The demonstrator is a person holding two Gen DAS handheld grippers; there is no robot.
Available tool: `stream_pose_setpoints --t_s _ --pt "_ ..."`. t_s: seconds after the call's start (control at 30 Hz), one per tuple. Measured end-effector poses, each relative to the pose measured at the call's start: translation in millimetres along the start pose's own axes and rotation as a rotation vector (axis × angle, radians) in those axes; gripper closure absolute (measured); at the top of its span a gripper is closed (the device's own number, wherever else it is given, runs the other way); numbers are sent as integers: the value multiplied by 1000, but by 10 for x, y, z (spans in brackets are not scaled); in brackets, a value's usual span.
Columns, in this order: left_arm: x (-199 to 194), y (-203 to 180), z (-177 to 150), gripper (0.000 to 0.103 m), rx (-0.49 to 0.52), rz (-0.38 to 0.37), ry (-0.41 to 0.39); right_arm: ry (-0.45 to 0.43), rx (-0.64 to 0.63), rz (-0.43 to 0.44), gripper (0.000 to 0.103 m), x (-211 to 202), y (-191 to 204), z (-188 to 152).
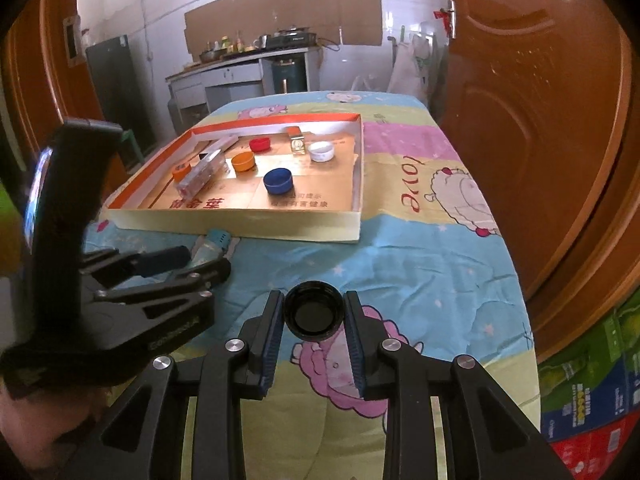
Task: Organize rigid objects
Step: 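Grasp the black cap with the right tool while the left tool grasps the blue lighter, then carry the black cap and blue lighter into the tray with both tools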
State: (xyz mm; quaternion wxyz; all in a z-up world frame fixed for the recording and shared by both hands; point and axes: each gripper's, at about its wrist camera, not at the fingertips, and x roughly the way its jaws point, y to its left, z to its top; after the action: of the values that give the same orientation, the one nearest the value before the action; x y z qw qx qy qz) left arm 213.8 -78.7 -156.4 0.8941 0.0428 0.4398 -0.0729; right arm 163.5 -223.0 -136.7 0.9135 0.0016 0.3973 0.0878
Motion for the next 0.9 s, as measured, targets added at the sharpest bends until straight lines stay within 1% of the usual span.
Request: stream_pose_setpoints --t_s 0.03,0.07,0.1,0.2,0.27,0.43,0.73,0.9 --pt "-4 -13 -11 68 6 5 -2 -1 6 3 73 1 -22 -8" --pt "-13 -15 -23 71 8 -6 -6 -1 13 7 73 9 -46 -12" --pt "-22 -14 -33 77 10 -18 -10 0 22 10 73 18 -69 -14" --pt "-49 45 -54 80 6 -48 -23 -4 44 20 73 19 -116 -31" --pt "-66 98 -55 81 -9 -72 -27 -8 51 26 73 8 -128 -41" --pt "-177 155 -46 81 -16 -97 -38 -21 56 40 73 -31 -109 -34" --pt "-546 236 49 81 -30 -128 -119 -47 22 52 73 -116 53 74" --pt "-667 331 140 81 -45 -134 -147 -57 3 53 73 -146 147 147"
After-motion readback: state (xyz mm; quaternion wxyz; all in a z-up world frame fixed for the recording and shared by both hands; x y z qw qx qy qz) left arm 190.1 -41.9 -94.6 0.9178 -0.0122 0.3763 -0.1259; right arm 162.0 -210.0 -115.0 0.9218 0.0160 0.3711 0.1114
